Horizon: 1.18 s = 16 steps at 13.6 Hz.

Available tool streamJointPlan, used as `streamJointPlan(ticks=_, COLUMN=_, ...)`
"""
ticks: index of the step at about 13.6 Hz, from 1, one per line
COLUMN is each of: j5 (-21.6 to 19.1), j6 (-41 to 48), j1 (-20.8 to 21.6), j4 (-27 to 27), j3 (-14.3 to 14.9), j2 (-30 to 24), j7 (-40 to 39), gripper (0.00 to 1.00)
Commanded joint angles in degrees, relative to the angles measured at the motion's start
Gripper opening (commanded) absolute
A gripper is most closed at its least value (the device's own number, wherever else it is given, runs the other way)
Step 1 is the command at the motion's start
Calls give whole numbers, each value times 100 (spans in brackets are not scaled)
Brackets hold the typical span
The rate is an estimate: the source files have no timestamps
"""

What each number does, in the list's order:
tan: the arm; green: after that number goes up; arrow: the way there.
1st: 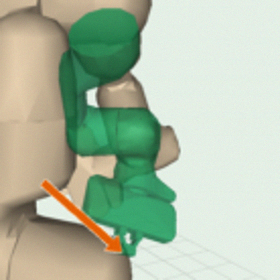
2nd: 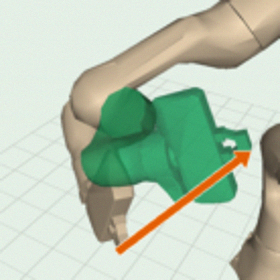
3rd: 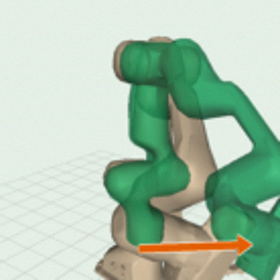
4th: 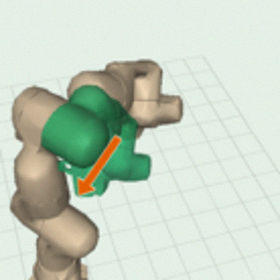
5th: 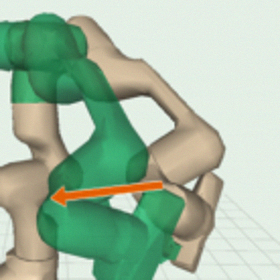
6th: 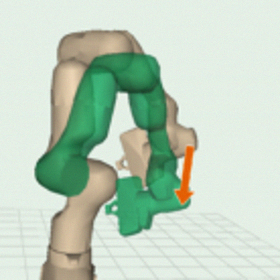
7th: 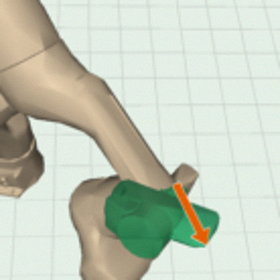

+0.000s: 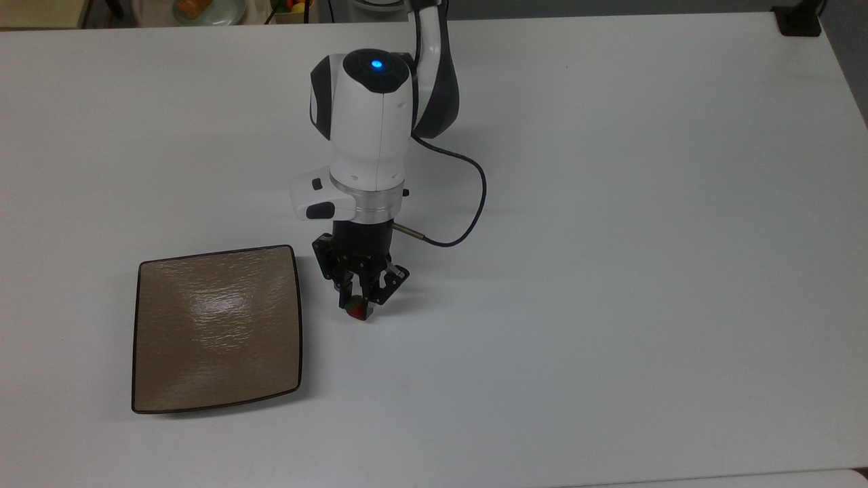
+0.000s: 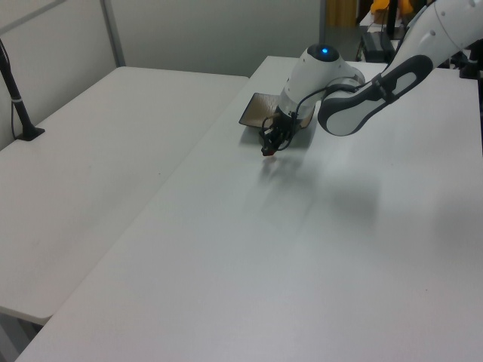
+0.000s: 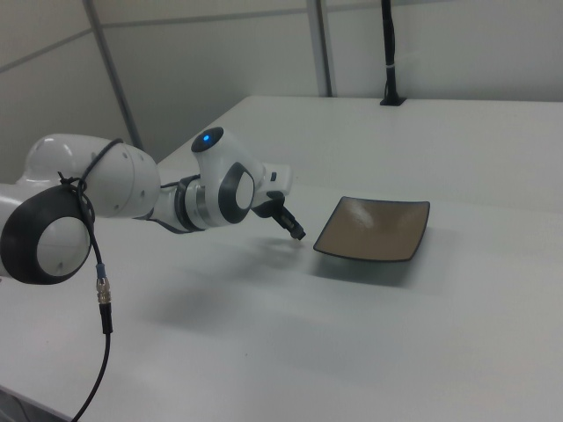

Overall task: Strawberries on a ceramic plate
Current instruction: 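Lift the held strawberry up off the table, then carry the strawberry over the brown plate and lower it onto the plate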

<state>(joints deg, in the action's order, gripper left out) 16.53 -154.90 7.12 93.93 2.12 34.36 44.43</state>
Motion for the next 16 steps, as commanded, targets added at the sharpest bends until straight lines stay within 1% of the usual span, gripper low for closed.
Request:
streamJointPlan(ticks=1, j5=61, j6=759, j1=96, j4=29, j3=-45, j2=-413, j7=136, gripper=24)
streamJointPlan(ticks=3, j5=-27, j6=804, j1=149, j4=29, j3=-54, j2=-605, j7=136, gripper=24)
streamJointPlan(ticks=6, j5=-342, j6=1277, j1=158, j4=20, j3=-54, j2=-966, j7=110, gripper=24)
streamJointPlan(ticks=8, j5=-755, j6=1523, j1=140, j4=11, j3=-63, j2=-1229, j7=-100, gripper=24)
streamJointPlan(ticks=10, j5=-1334, j6=2171, j1=97, j4=-329, j3=-46, j2=-1318, j7=-713, gripper=25)
streamJointPlan(ticks=12, j5=-1765, j6=2560, j1=27, j4=-620, j3=33, j2=-1336, j7=-1223, gripper=25)
streamJointPlan(ticks=14, j5=-2012, j6=2885, j1=-166, j4=-823, j3=42, j2=-1336, j7=-1619, gripper=25)
streamJointPlan(ticks=16, j5=-2311, j6=3211, j1=-421, j4=-1016, j3=42, j2=-1327, j7=-2356, gripper=25)
